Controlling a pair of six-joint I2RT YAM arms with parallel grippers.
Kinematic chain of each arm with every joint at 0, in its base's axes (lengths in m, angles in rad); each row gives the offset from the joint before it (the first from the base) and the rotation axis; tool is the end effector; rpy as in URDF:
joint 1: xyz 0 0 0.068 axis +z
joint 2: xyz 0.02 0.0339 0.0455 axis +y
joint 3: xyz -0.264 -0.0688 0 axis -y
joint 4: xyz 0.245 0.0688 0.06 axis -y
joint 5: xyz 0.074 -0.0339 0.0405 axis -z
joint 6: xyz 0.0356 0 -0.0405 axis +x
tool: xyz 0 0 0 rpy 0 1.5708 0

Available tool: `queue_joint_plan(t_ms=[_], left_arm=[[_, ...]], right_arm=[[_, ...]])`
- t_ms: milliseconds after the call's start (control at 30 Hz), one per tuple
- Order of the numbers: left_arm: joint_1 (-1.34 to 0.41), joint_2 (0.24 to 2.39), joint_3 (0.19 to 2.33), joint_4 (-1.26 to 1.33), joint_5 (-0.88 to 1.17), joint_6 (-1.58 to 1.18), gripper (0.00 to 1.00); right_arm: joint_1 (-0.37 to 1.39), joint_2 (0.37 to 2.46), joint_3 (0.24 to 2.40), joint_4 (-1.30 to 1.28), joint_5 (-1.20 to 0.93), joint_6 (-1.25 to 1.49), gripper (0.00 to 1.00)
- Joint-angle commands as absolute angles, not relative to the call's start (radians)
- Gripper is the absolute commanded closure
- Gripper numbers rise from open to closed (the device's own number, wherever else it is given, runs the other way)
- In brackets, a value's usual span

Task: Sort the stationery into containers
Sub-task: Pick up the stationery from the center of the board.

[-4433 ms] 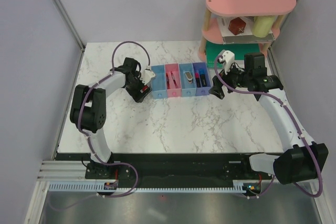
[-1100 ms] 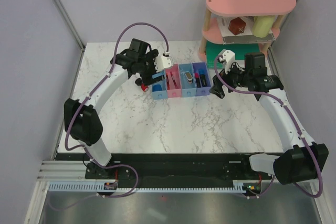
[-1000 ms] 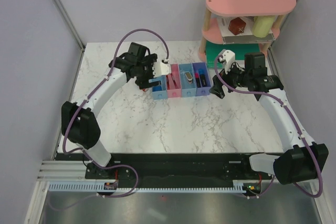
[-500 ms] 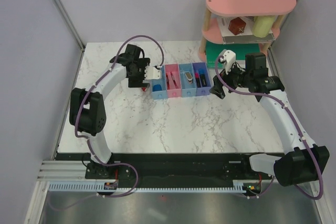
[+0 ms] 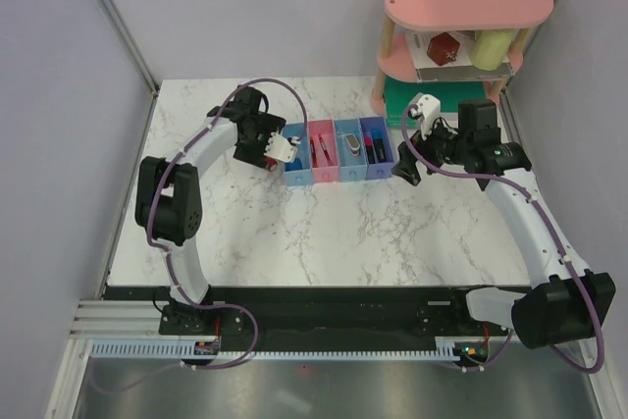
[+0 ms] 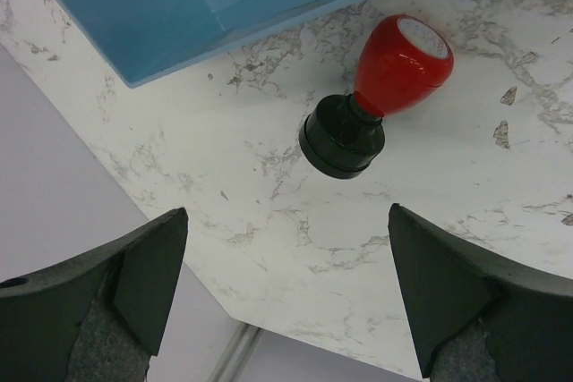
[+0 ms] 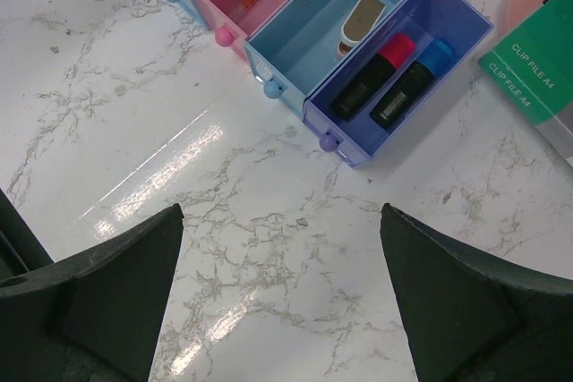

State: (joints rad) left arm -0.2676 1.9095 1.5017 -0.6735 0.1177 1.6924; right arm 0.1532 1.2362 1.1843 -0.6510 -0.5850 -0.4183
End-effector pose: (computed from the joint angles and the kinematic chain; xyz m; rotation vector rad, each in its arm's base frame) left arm 0.3922 -0.1119 0.2239 2.2461 1.4591 0.3178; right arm 0.2541 0.0591 0.3430 -0.8997 1.9912 0.5134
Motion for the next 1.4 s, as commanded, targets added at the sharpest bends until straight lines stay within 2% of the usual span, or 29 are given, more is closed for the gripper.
queue_joint_plan(t_ms=[0, 467, 833, 1200, 1367], left_arm=[[-0.25, 1.942, 1.517, -0.655, 0.15, 1.868, 0.01], [-0.221, 2.091, 1.651, -0.781, 0.137, 2.0, 0.02], [-0.219, 2.131, 1.701, -0.931, 0.138, 2.037, 0.04], [-0.222, 2.174, 1.735, -0.95, 0.144, 2.032, 0.06], [-0.232, 2.184, 1.747, -0.948, 0.161, 2.046, 0.12]], right_arm=[[0.15, 1.229, 1.178, -0.629, -0.584, -0.42, 0.02], [0.137, 1.239, 1.178, -0.632, -0.572, -0.419, 0.02], [0.13, 1.249, 1.186, -0.634, -0.572, -0.419, 0.02], [0.13, 1.252, 1.192, -0.632, -0.584, -0.413, 0.02], [0.127, 1.252, 1.193, -0.632, -0.581, -0.411, 0.02]])
